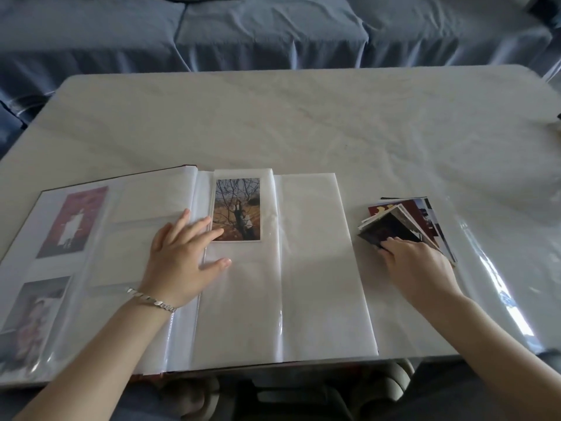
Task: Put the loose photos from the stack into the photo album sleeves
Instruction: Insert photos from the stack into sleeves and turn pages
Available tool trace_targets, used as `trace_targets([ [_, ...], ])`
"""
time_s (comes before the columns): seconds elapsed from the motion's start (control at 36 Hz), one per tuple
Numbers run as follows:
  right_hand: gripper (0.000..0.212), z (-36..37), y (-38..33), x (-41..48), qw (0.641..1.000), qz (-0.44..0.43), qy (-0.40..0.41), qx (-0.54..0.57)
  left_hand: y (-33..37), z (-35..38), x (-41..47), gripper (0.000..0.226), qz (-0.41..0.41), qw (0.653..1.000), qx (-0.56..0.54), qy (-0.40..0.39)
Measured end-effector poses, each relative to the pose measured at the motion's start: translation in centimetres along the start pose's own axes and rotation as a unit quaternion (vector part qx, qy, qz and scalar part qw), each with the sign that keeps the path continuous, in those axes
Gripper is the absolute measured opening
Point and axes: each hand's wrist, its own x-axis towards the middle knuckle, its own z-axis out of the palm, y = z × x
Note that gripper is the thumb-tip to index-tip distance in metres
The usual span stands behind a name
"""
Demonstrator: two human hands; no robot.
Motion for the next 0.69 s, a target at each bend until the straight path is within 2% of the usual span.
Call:
trace_targets([
  [0.08, 0.014, -0.7, -0.9, -0.5, 0.994, -0.043, 0.083, 0.052, 0.0, 0.0, 0.0, 0.068, 0.001, 1.0, -0.003, 0.007],
  [0.14, 0.026, -0.7, -2.2, -1.1, 0.975, -0.097, 0.167, 0.113, 0.0, 0.0, 0.0, 0.068, 0.003, 1.0, -0.006, 0.008],
  [0.19, 0.032, -0.3, -3.8, -1.5, 0.963, -0.145, 0.178, 0.14, 0.1, -0.1, 0.0, 0.068, 0.002, 1.0, -0.008, 0.007],
  [0.28, 0.026, 1.0, -6.0, -2.1, 0.96, -0.195, 0.123, 0.156, 0.1, -0.1, 0.0, 0.064, 0.002, 1.0, -0.008, 0.005],
  [0.33, 0.01, 1.4, -7.1, -2.3, 0.966, -0.194, 0.067, 0.157, 0.0, 0.0, 0.0, 0.057, 0.002, 1.0, -0.001, -0.004],
  [0.36, 0.011, 1.6, -7.4, -2.2, 0.968, -0.185, 0.045, 0.163, 0.0, 0.0, 0.0, 0.056, 0.001, 1.0, 0.003, -0.007],
  [0.44, 0.026, 1.6, -7.7, -1.2, 0.971, -0.145, 0.004, 0.19, 0.1, -0.1, 0.0, 0.056, 0.001, 1.0, 0.006, -0.009],
  [0.56, 0.075, 0.7, -7.1, 0.9, 0.989, -0.09, -0.089, 0.074, 0.1, -0.2, -0.1, 0.056, 0.003, 1.0, 0.01, -0.011],
  [0.69, 0.091, -0.1, -7.1, 2.3, 0.988, -0.06, -0.143, -0.001, 0.1, -0.2, -0.1, 0.055, 0.01, 1.0, 0.009, -0.01],
])
